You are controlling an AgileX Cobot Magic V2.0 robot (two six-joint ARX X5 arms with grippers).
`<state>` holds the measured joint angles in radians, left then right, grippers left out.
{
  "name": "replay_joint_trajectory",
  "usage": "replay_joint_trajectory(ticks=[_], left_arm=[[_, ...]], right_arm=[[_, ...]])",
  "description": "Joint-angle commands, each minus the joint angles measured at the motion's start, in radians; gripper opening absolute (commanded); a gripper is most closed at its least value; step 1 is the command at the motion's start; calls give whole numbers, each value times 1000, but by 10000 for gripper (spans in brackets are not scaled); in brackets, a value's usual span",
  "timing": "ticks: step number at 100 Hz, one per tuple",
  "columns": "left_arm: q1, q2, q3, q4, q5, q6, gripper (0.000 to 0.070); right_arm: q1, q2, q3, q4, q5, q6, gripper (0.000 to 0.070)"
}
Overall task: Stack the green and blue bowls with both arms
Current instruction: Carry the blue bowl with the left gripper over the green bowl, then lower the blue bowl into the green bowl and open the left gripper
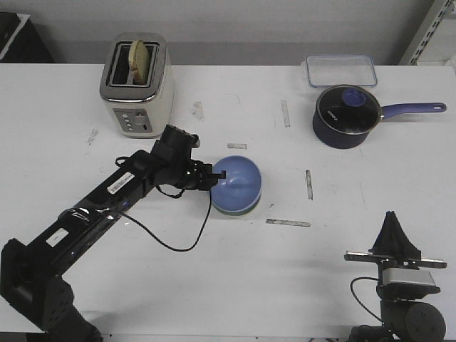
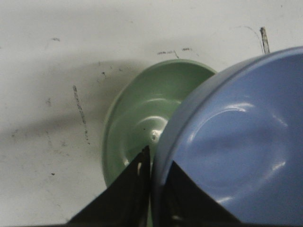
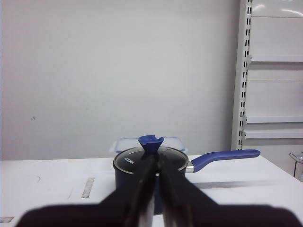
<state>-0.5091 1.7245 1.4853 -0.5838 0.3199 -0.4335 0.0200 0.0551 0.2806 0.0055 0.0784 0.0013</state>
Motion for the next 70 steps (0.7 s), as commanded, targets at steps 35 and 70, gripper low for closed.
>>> replay_joint_trajectory(ticks=[35,70], left_arm=[[-22,5,19,7,3,-5,342],[-23,-96,16,11,2,71,418]], right_arm=[[0,-4,5,10,1,9,0],[0,-4,5,10,1,9,0]])
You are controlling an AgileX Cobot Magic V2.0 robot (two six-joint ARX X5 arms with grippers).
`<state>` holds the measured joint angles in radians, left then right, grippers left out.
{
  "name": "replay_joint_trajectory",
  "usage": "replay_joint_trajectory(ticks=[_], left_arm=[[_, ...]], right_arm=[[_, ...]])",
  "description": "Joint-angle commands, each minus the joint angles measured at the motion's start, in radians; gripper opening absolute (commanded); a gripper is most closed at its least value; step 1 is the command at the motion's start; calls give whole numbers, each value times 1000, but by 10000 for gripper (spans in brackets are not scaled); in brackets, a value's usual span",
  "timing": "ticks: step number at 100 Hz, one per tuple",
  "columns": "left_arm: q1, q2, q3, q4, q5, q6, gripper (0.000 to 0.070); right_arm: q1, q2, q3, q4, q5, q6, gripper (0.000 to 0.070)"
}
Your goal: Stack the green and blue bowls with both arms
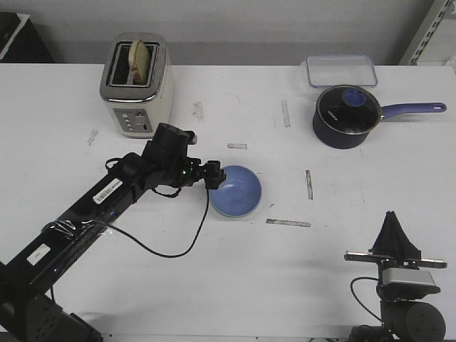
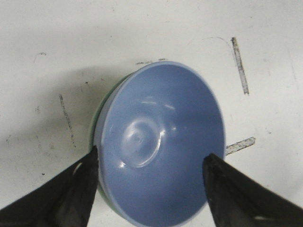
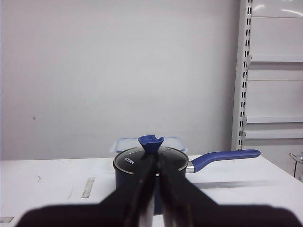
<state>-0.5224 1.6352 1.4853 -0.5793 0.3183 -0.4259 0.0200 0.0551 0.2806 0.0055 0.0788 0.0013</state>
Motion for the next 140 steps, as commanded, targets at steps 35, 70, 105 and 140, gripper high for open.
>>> replay_joint_trajectory(ticks=[35,70,105,140], left_arm=[[15,-193,-227,262,-110,383,401],[142,-459,-665,721,-116,445,63],[301,-752,-972,746,-219,441,0],[375,-1122,-1152,658,-221,441,1]], right_arm=[[0,-4,5,10,0,9,1],[0,-4,5,10,0,9,0],[0,-4,5,10,0,9,0],[0,-4,5,10,0,9,0]])
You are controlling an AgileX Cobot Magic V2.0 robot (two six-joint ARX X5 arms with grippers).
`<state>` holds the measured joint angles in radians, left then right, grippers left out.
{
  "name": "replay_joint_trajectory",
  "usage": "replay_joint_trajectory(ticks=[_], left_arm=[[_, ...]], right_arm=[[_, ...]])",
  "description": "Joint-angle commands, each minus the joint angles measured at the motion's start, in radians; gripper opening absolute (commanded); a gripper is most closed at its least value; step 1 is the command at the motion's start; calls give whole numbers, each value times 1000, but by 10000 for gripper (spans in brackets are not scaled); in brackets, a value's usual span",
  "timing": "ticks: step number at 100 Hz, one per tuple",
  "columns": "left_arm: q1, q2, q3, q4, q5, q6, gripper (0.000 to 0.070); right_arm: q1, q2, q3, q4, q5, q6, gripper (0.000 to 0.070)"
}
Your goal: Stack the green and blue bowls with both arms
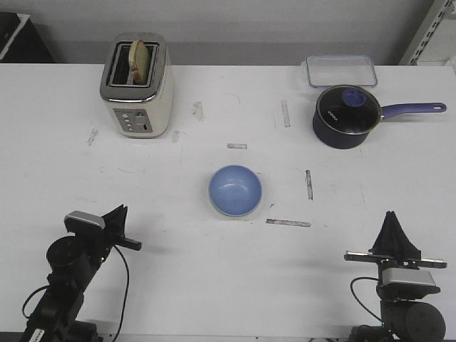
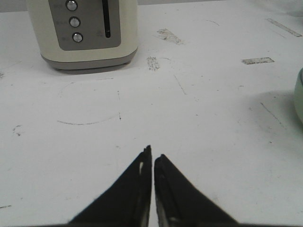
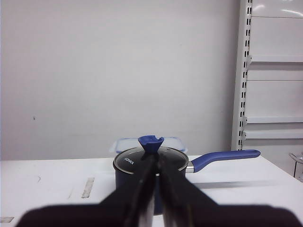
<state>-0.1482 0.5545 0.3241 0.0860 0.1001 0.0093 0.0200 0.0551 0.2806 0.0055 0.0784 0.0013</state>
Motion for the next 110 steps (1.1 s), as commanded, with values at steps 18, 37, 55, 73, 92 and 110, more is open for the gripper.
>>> replay_joint_trajectory(ticks=[18,37,55,73,92,110], left_arm=[[0,-166,10,-2,-3,6,1],[0,-274,10,-3,-3,6,1],[0,-344,9,-17,-6,9,1],[9,-388,-45,11,-132,10,1],[61,-434,-150,68,-126,9,1],[101,-479,-232,67,-126,8,1]], right_arm=[[0,-4,5,10,1,9,1],[0,-4,5,10,1,9,1],[0,-4,5,10,1,9,1],[0,-4,5,10,1,9,1],[0,-4,5,10,1,9,1],[0,-4,5,10,1,9,0]])
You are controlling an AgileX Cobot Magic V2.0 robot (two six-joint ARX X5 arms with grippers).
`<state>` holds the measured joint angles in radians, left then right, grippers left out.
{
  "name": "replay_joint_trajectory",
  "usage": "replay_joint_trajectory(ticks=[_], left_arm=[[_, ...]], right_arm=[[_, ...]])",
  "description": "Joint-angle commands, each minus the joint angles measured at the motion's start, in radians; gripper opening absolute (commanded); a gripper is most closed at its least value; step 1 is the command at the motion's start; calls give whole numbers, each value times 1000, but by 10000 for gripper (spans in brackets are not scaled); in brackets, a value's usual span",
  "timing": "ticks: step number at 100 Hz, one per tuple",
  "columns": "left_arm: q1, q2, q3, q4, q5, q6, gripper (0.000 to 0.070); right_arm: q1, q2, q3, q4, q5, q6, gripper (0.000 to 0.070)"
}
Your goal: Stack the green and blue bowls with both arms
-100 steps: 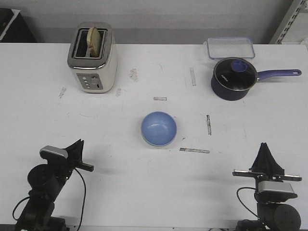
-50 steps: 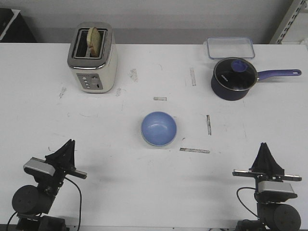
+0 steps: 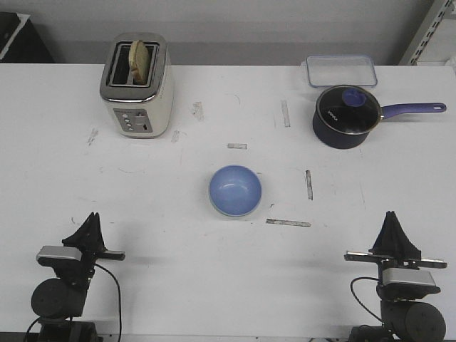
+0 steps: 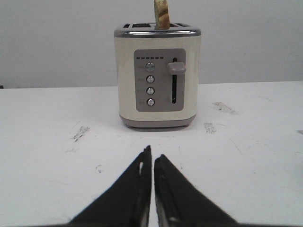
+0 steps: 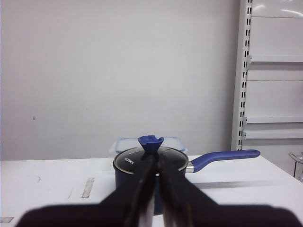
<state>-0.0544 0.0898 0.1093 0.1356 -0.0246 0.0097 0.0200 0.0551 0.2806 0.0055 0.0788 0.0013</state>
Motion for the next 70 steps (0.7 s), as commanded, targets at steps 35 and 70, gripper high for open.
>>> replay_joint_trajectory(ticks=[35,70], left_arm=[[15,-87,-97,-45,-2,4,1],[15,-87,-97,-44,-2,4,1]], right_arm=[[0,-4,5,10,1,9,1],[0,-4,5,10,0,9,0]])
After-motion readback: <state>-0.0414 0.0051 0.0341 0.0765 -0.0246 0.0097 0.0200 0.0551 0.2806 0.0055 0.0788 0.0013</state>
